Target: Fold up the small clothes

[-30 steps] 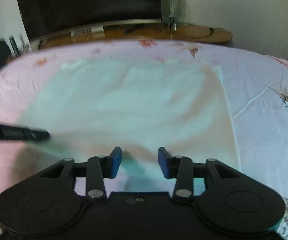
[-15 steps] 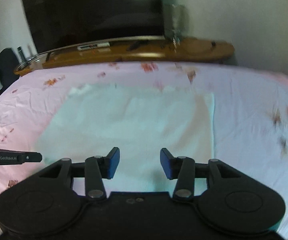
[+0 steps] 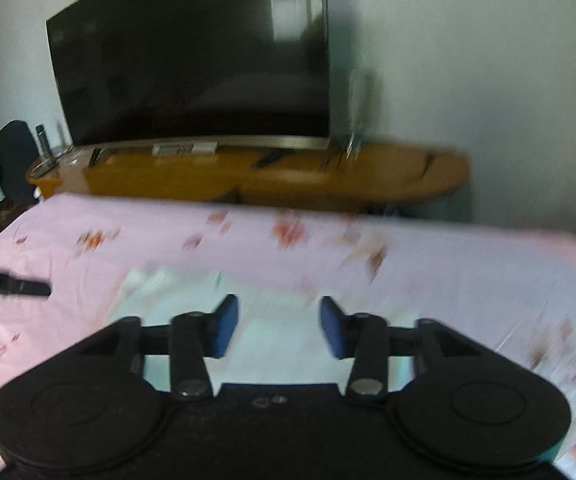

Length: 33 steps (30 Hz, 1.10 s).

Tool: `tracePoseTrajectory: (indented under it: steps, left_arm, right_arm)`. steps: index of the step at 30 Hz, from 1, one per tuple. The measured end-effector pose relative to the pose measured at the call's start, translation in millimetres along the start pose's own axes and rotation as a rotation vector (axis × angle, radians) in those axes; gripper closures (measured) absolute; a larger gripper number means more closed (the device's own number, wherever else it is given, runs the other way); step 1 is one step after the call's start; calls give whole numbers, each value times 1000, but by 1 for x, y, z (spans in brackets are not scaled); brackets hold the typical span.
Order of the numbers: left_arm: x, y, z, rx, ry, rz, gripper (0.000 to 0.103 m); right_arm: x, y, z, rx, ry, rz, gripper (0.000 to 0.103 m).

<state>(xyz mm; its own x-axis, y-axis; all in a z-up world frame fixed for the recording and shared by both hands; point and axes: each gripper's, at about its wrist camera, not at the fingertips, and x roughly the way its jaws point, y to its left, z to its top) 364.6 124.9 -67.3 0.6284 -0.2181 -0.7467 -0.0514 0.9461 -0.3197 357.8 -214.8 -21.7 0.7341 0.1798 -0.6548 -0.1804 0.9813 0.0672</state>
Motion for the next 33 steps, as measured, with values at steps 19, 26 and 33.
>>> tracePoseTrajectory:
  steps: [19,26,33]
  left_arm:
    - [49,33,-113,-323,139,-97,101]
    - [33,27,-135,-344,145,-73,101]
    - [33,30,-154,-403,103,-158,34]
  right_arm:
    - [95,32,-76,64,192,85,80]
    - [86,36,-79,78,201,89,69]
    - [74,37,-80,79,175,37,40]
